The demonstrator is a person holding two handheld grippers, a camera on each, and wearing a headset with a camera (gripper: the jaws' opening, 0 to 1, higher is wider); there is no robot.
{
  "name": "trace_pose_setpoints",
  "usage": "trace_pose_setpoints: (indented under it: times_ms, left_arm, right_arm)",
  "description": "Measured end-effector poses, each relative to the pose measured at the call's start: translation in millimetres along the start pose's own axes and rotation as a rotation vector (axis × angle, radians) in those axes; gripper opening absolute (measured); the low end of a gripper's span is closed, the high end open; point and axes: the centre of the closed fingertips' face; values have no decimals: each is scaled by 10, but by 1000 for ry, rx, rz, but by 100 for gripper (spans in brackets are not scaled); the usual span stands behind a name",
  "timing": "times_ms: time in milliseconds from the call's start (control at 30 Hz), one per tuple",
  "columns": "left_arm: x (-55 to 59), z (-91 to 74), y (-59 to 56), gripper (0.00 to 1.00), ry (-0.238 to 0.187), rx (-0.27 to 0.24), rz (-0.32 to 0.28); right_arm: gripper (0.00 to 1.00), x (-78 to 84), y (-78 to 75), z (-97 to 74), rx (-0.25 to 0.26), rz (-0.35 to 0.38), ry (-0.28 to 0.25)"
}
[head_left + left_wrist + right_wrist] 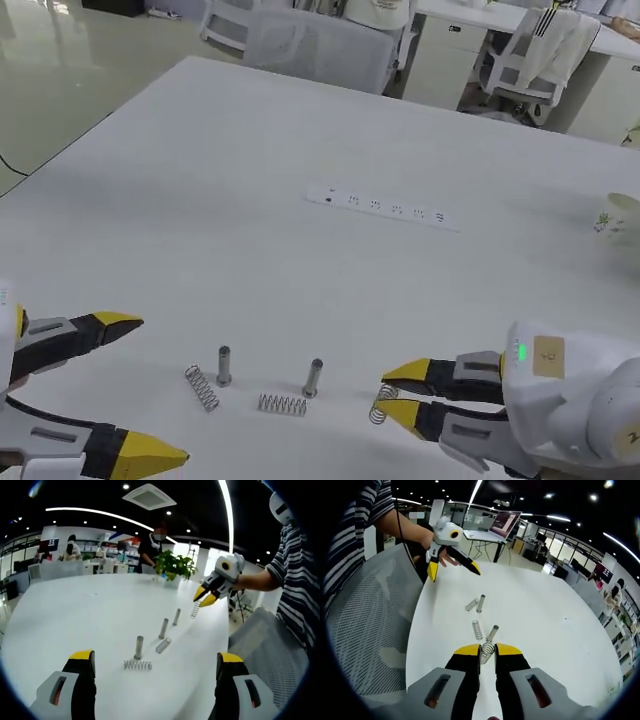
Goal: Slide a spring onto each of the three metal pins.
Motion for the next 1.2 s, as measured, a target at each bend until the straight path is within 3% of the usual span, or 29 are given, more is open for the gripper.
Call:
trace_pose_setpoints:
  times_ms: [333, 700, 1200]
  left_arm:
    - [12, -13, -25, 98, -1, 2, -12]
    - [11, -31, -4, 98, -8, -10, -18]
    - [9, -36, 6, 98, -11, -18, -20]
  right_arm:
    - [8, 111, -311, -69, 85, 33, 17]
    - [8, 189, -581, -67, 153, 105, 3]
    - [8, 245, -614, -24, 159, 154, 4]
Point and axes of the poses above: the centre of the closed fingertips' face, and the gripper's own axes: z roughly forward along the fingers, y roughly to its left, x roughly out of its underside
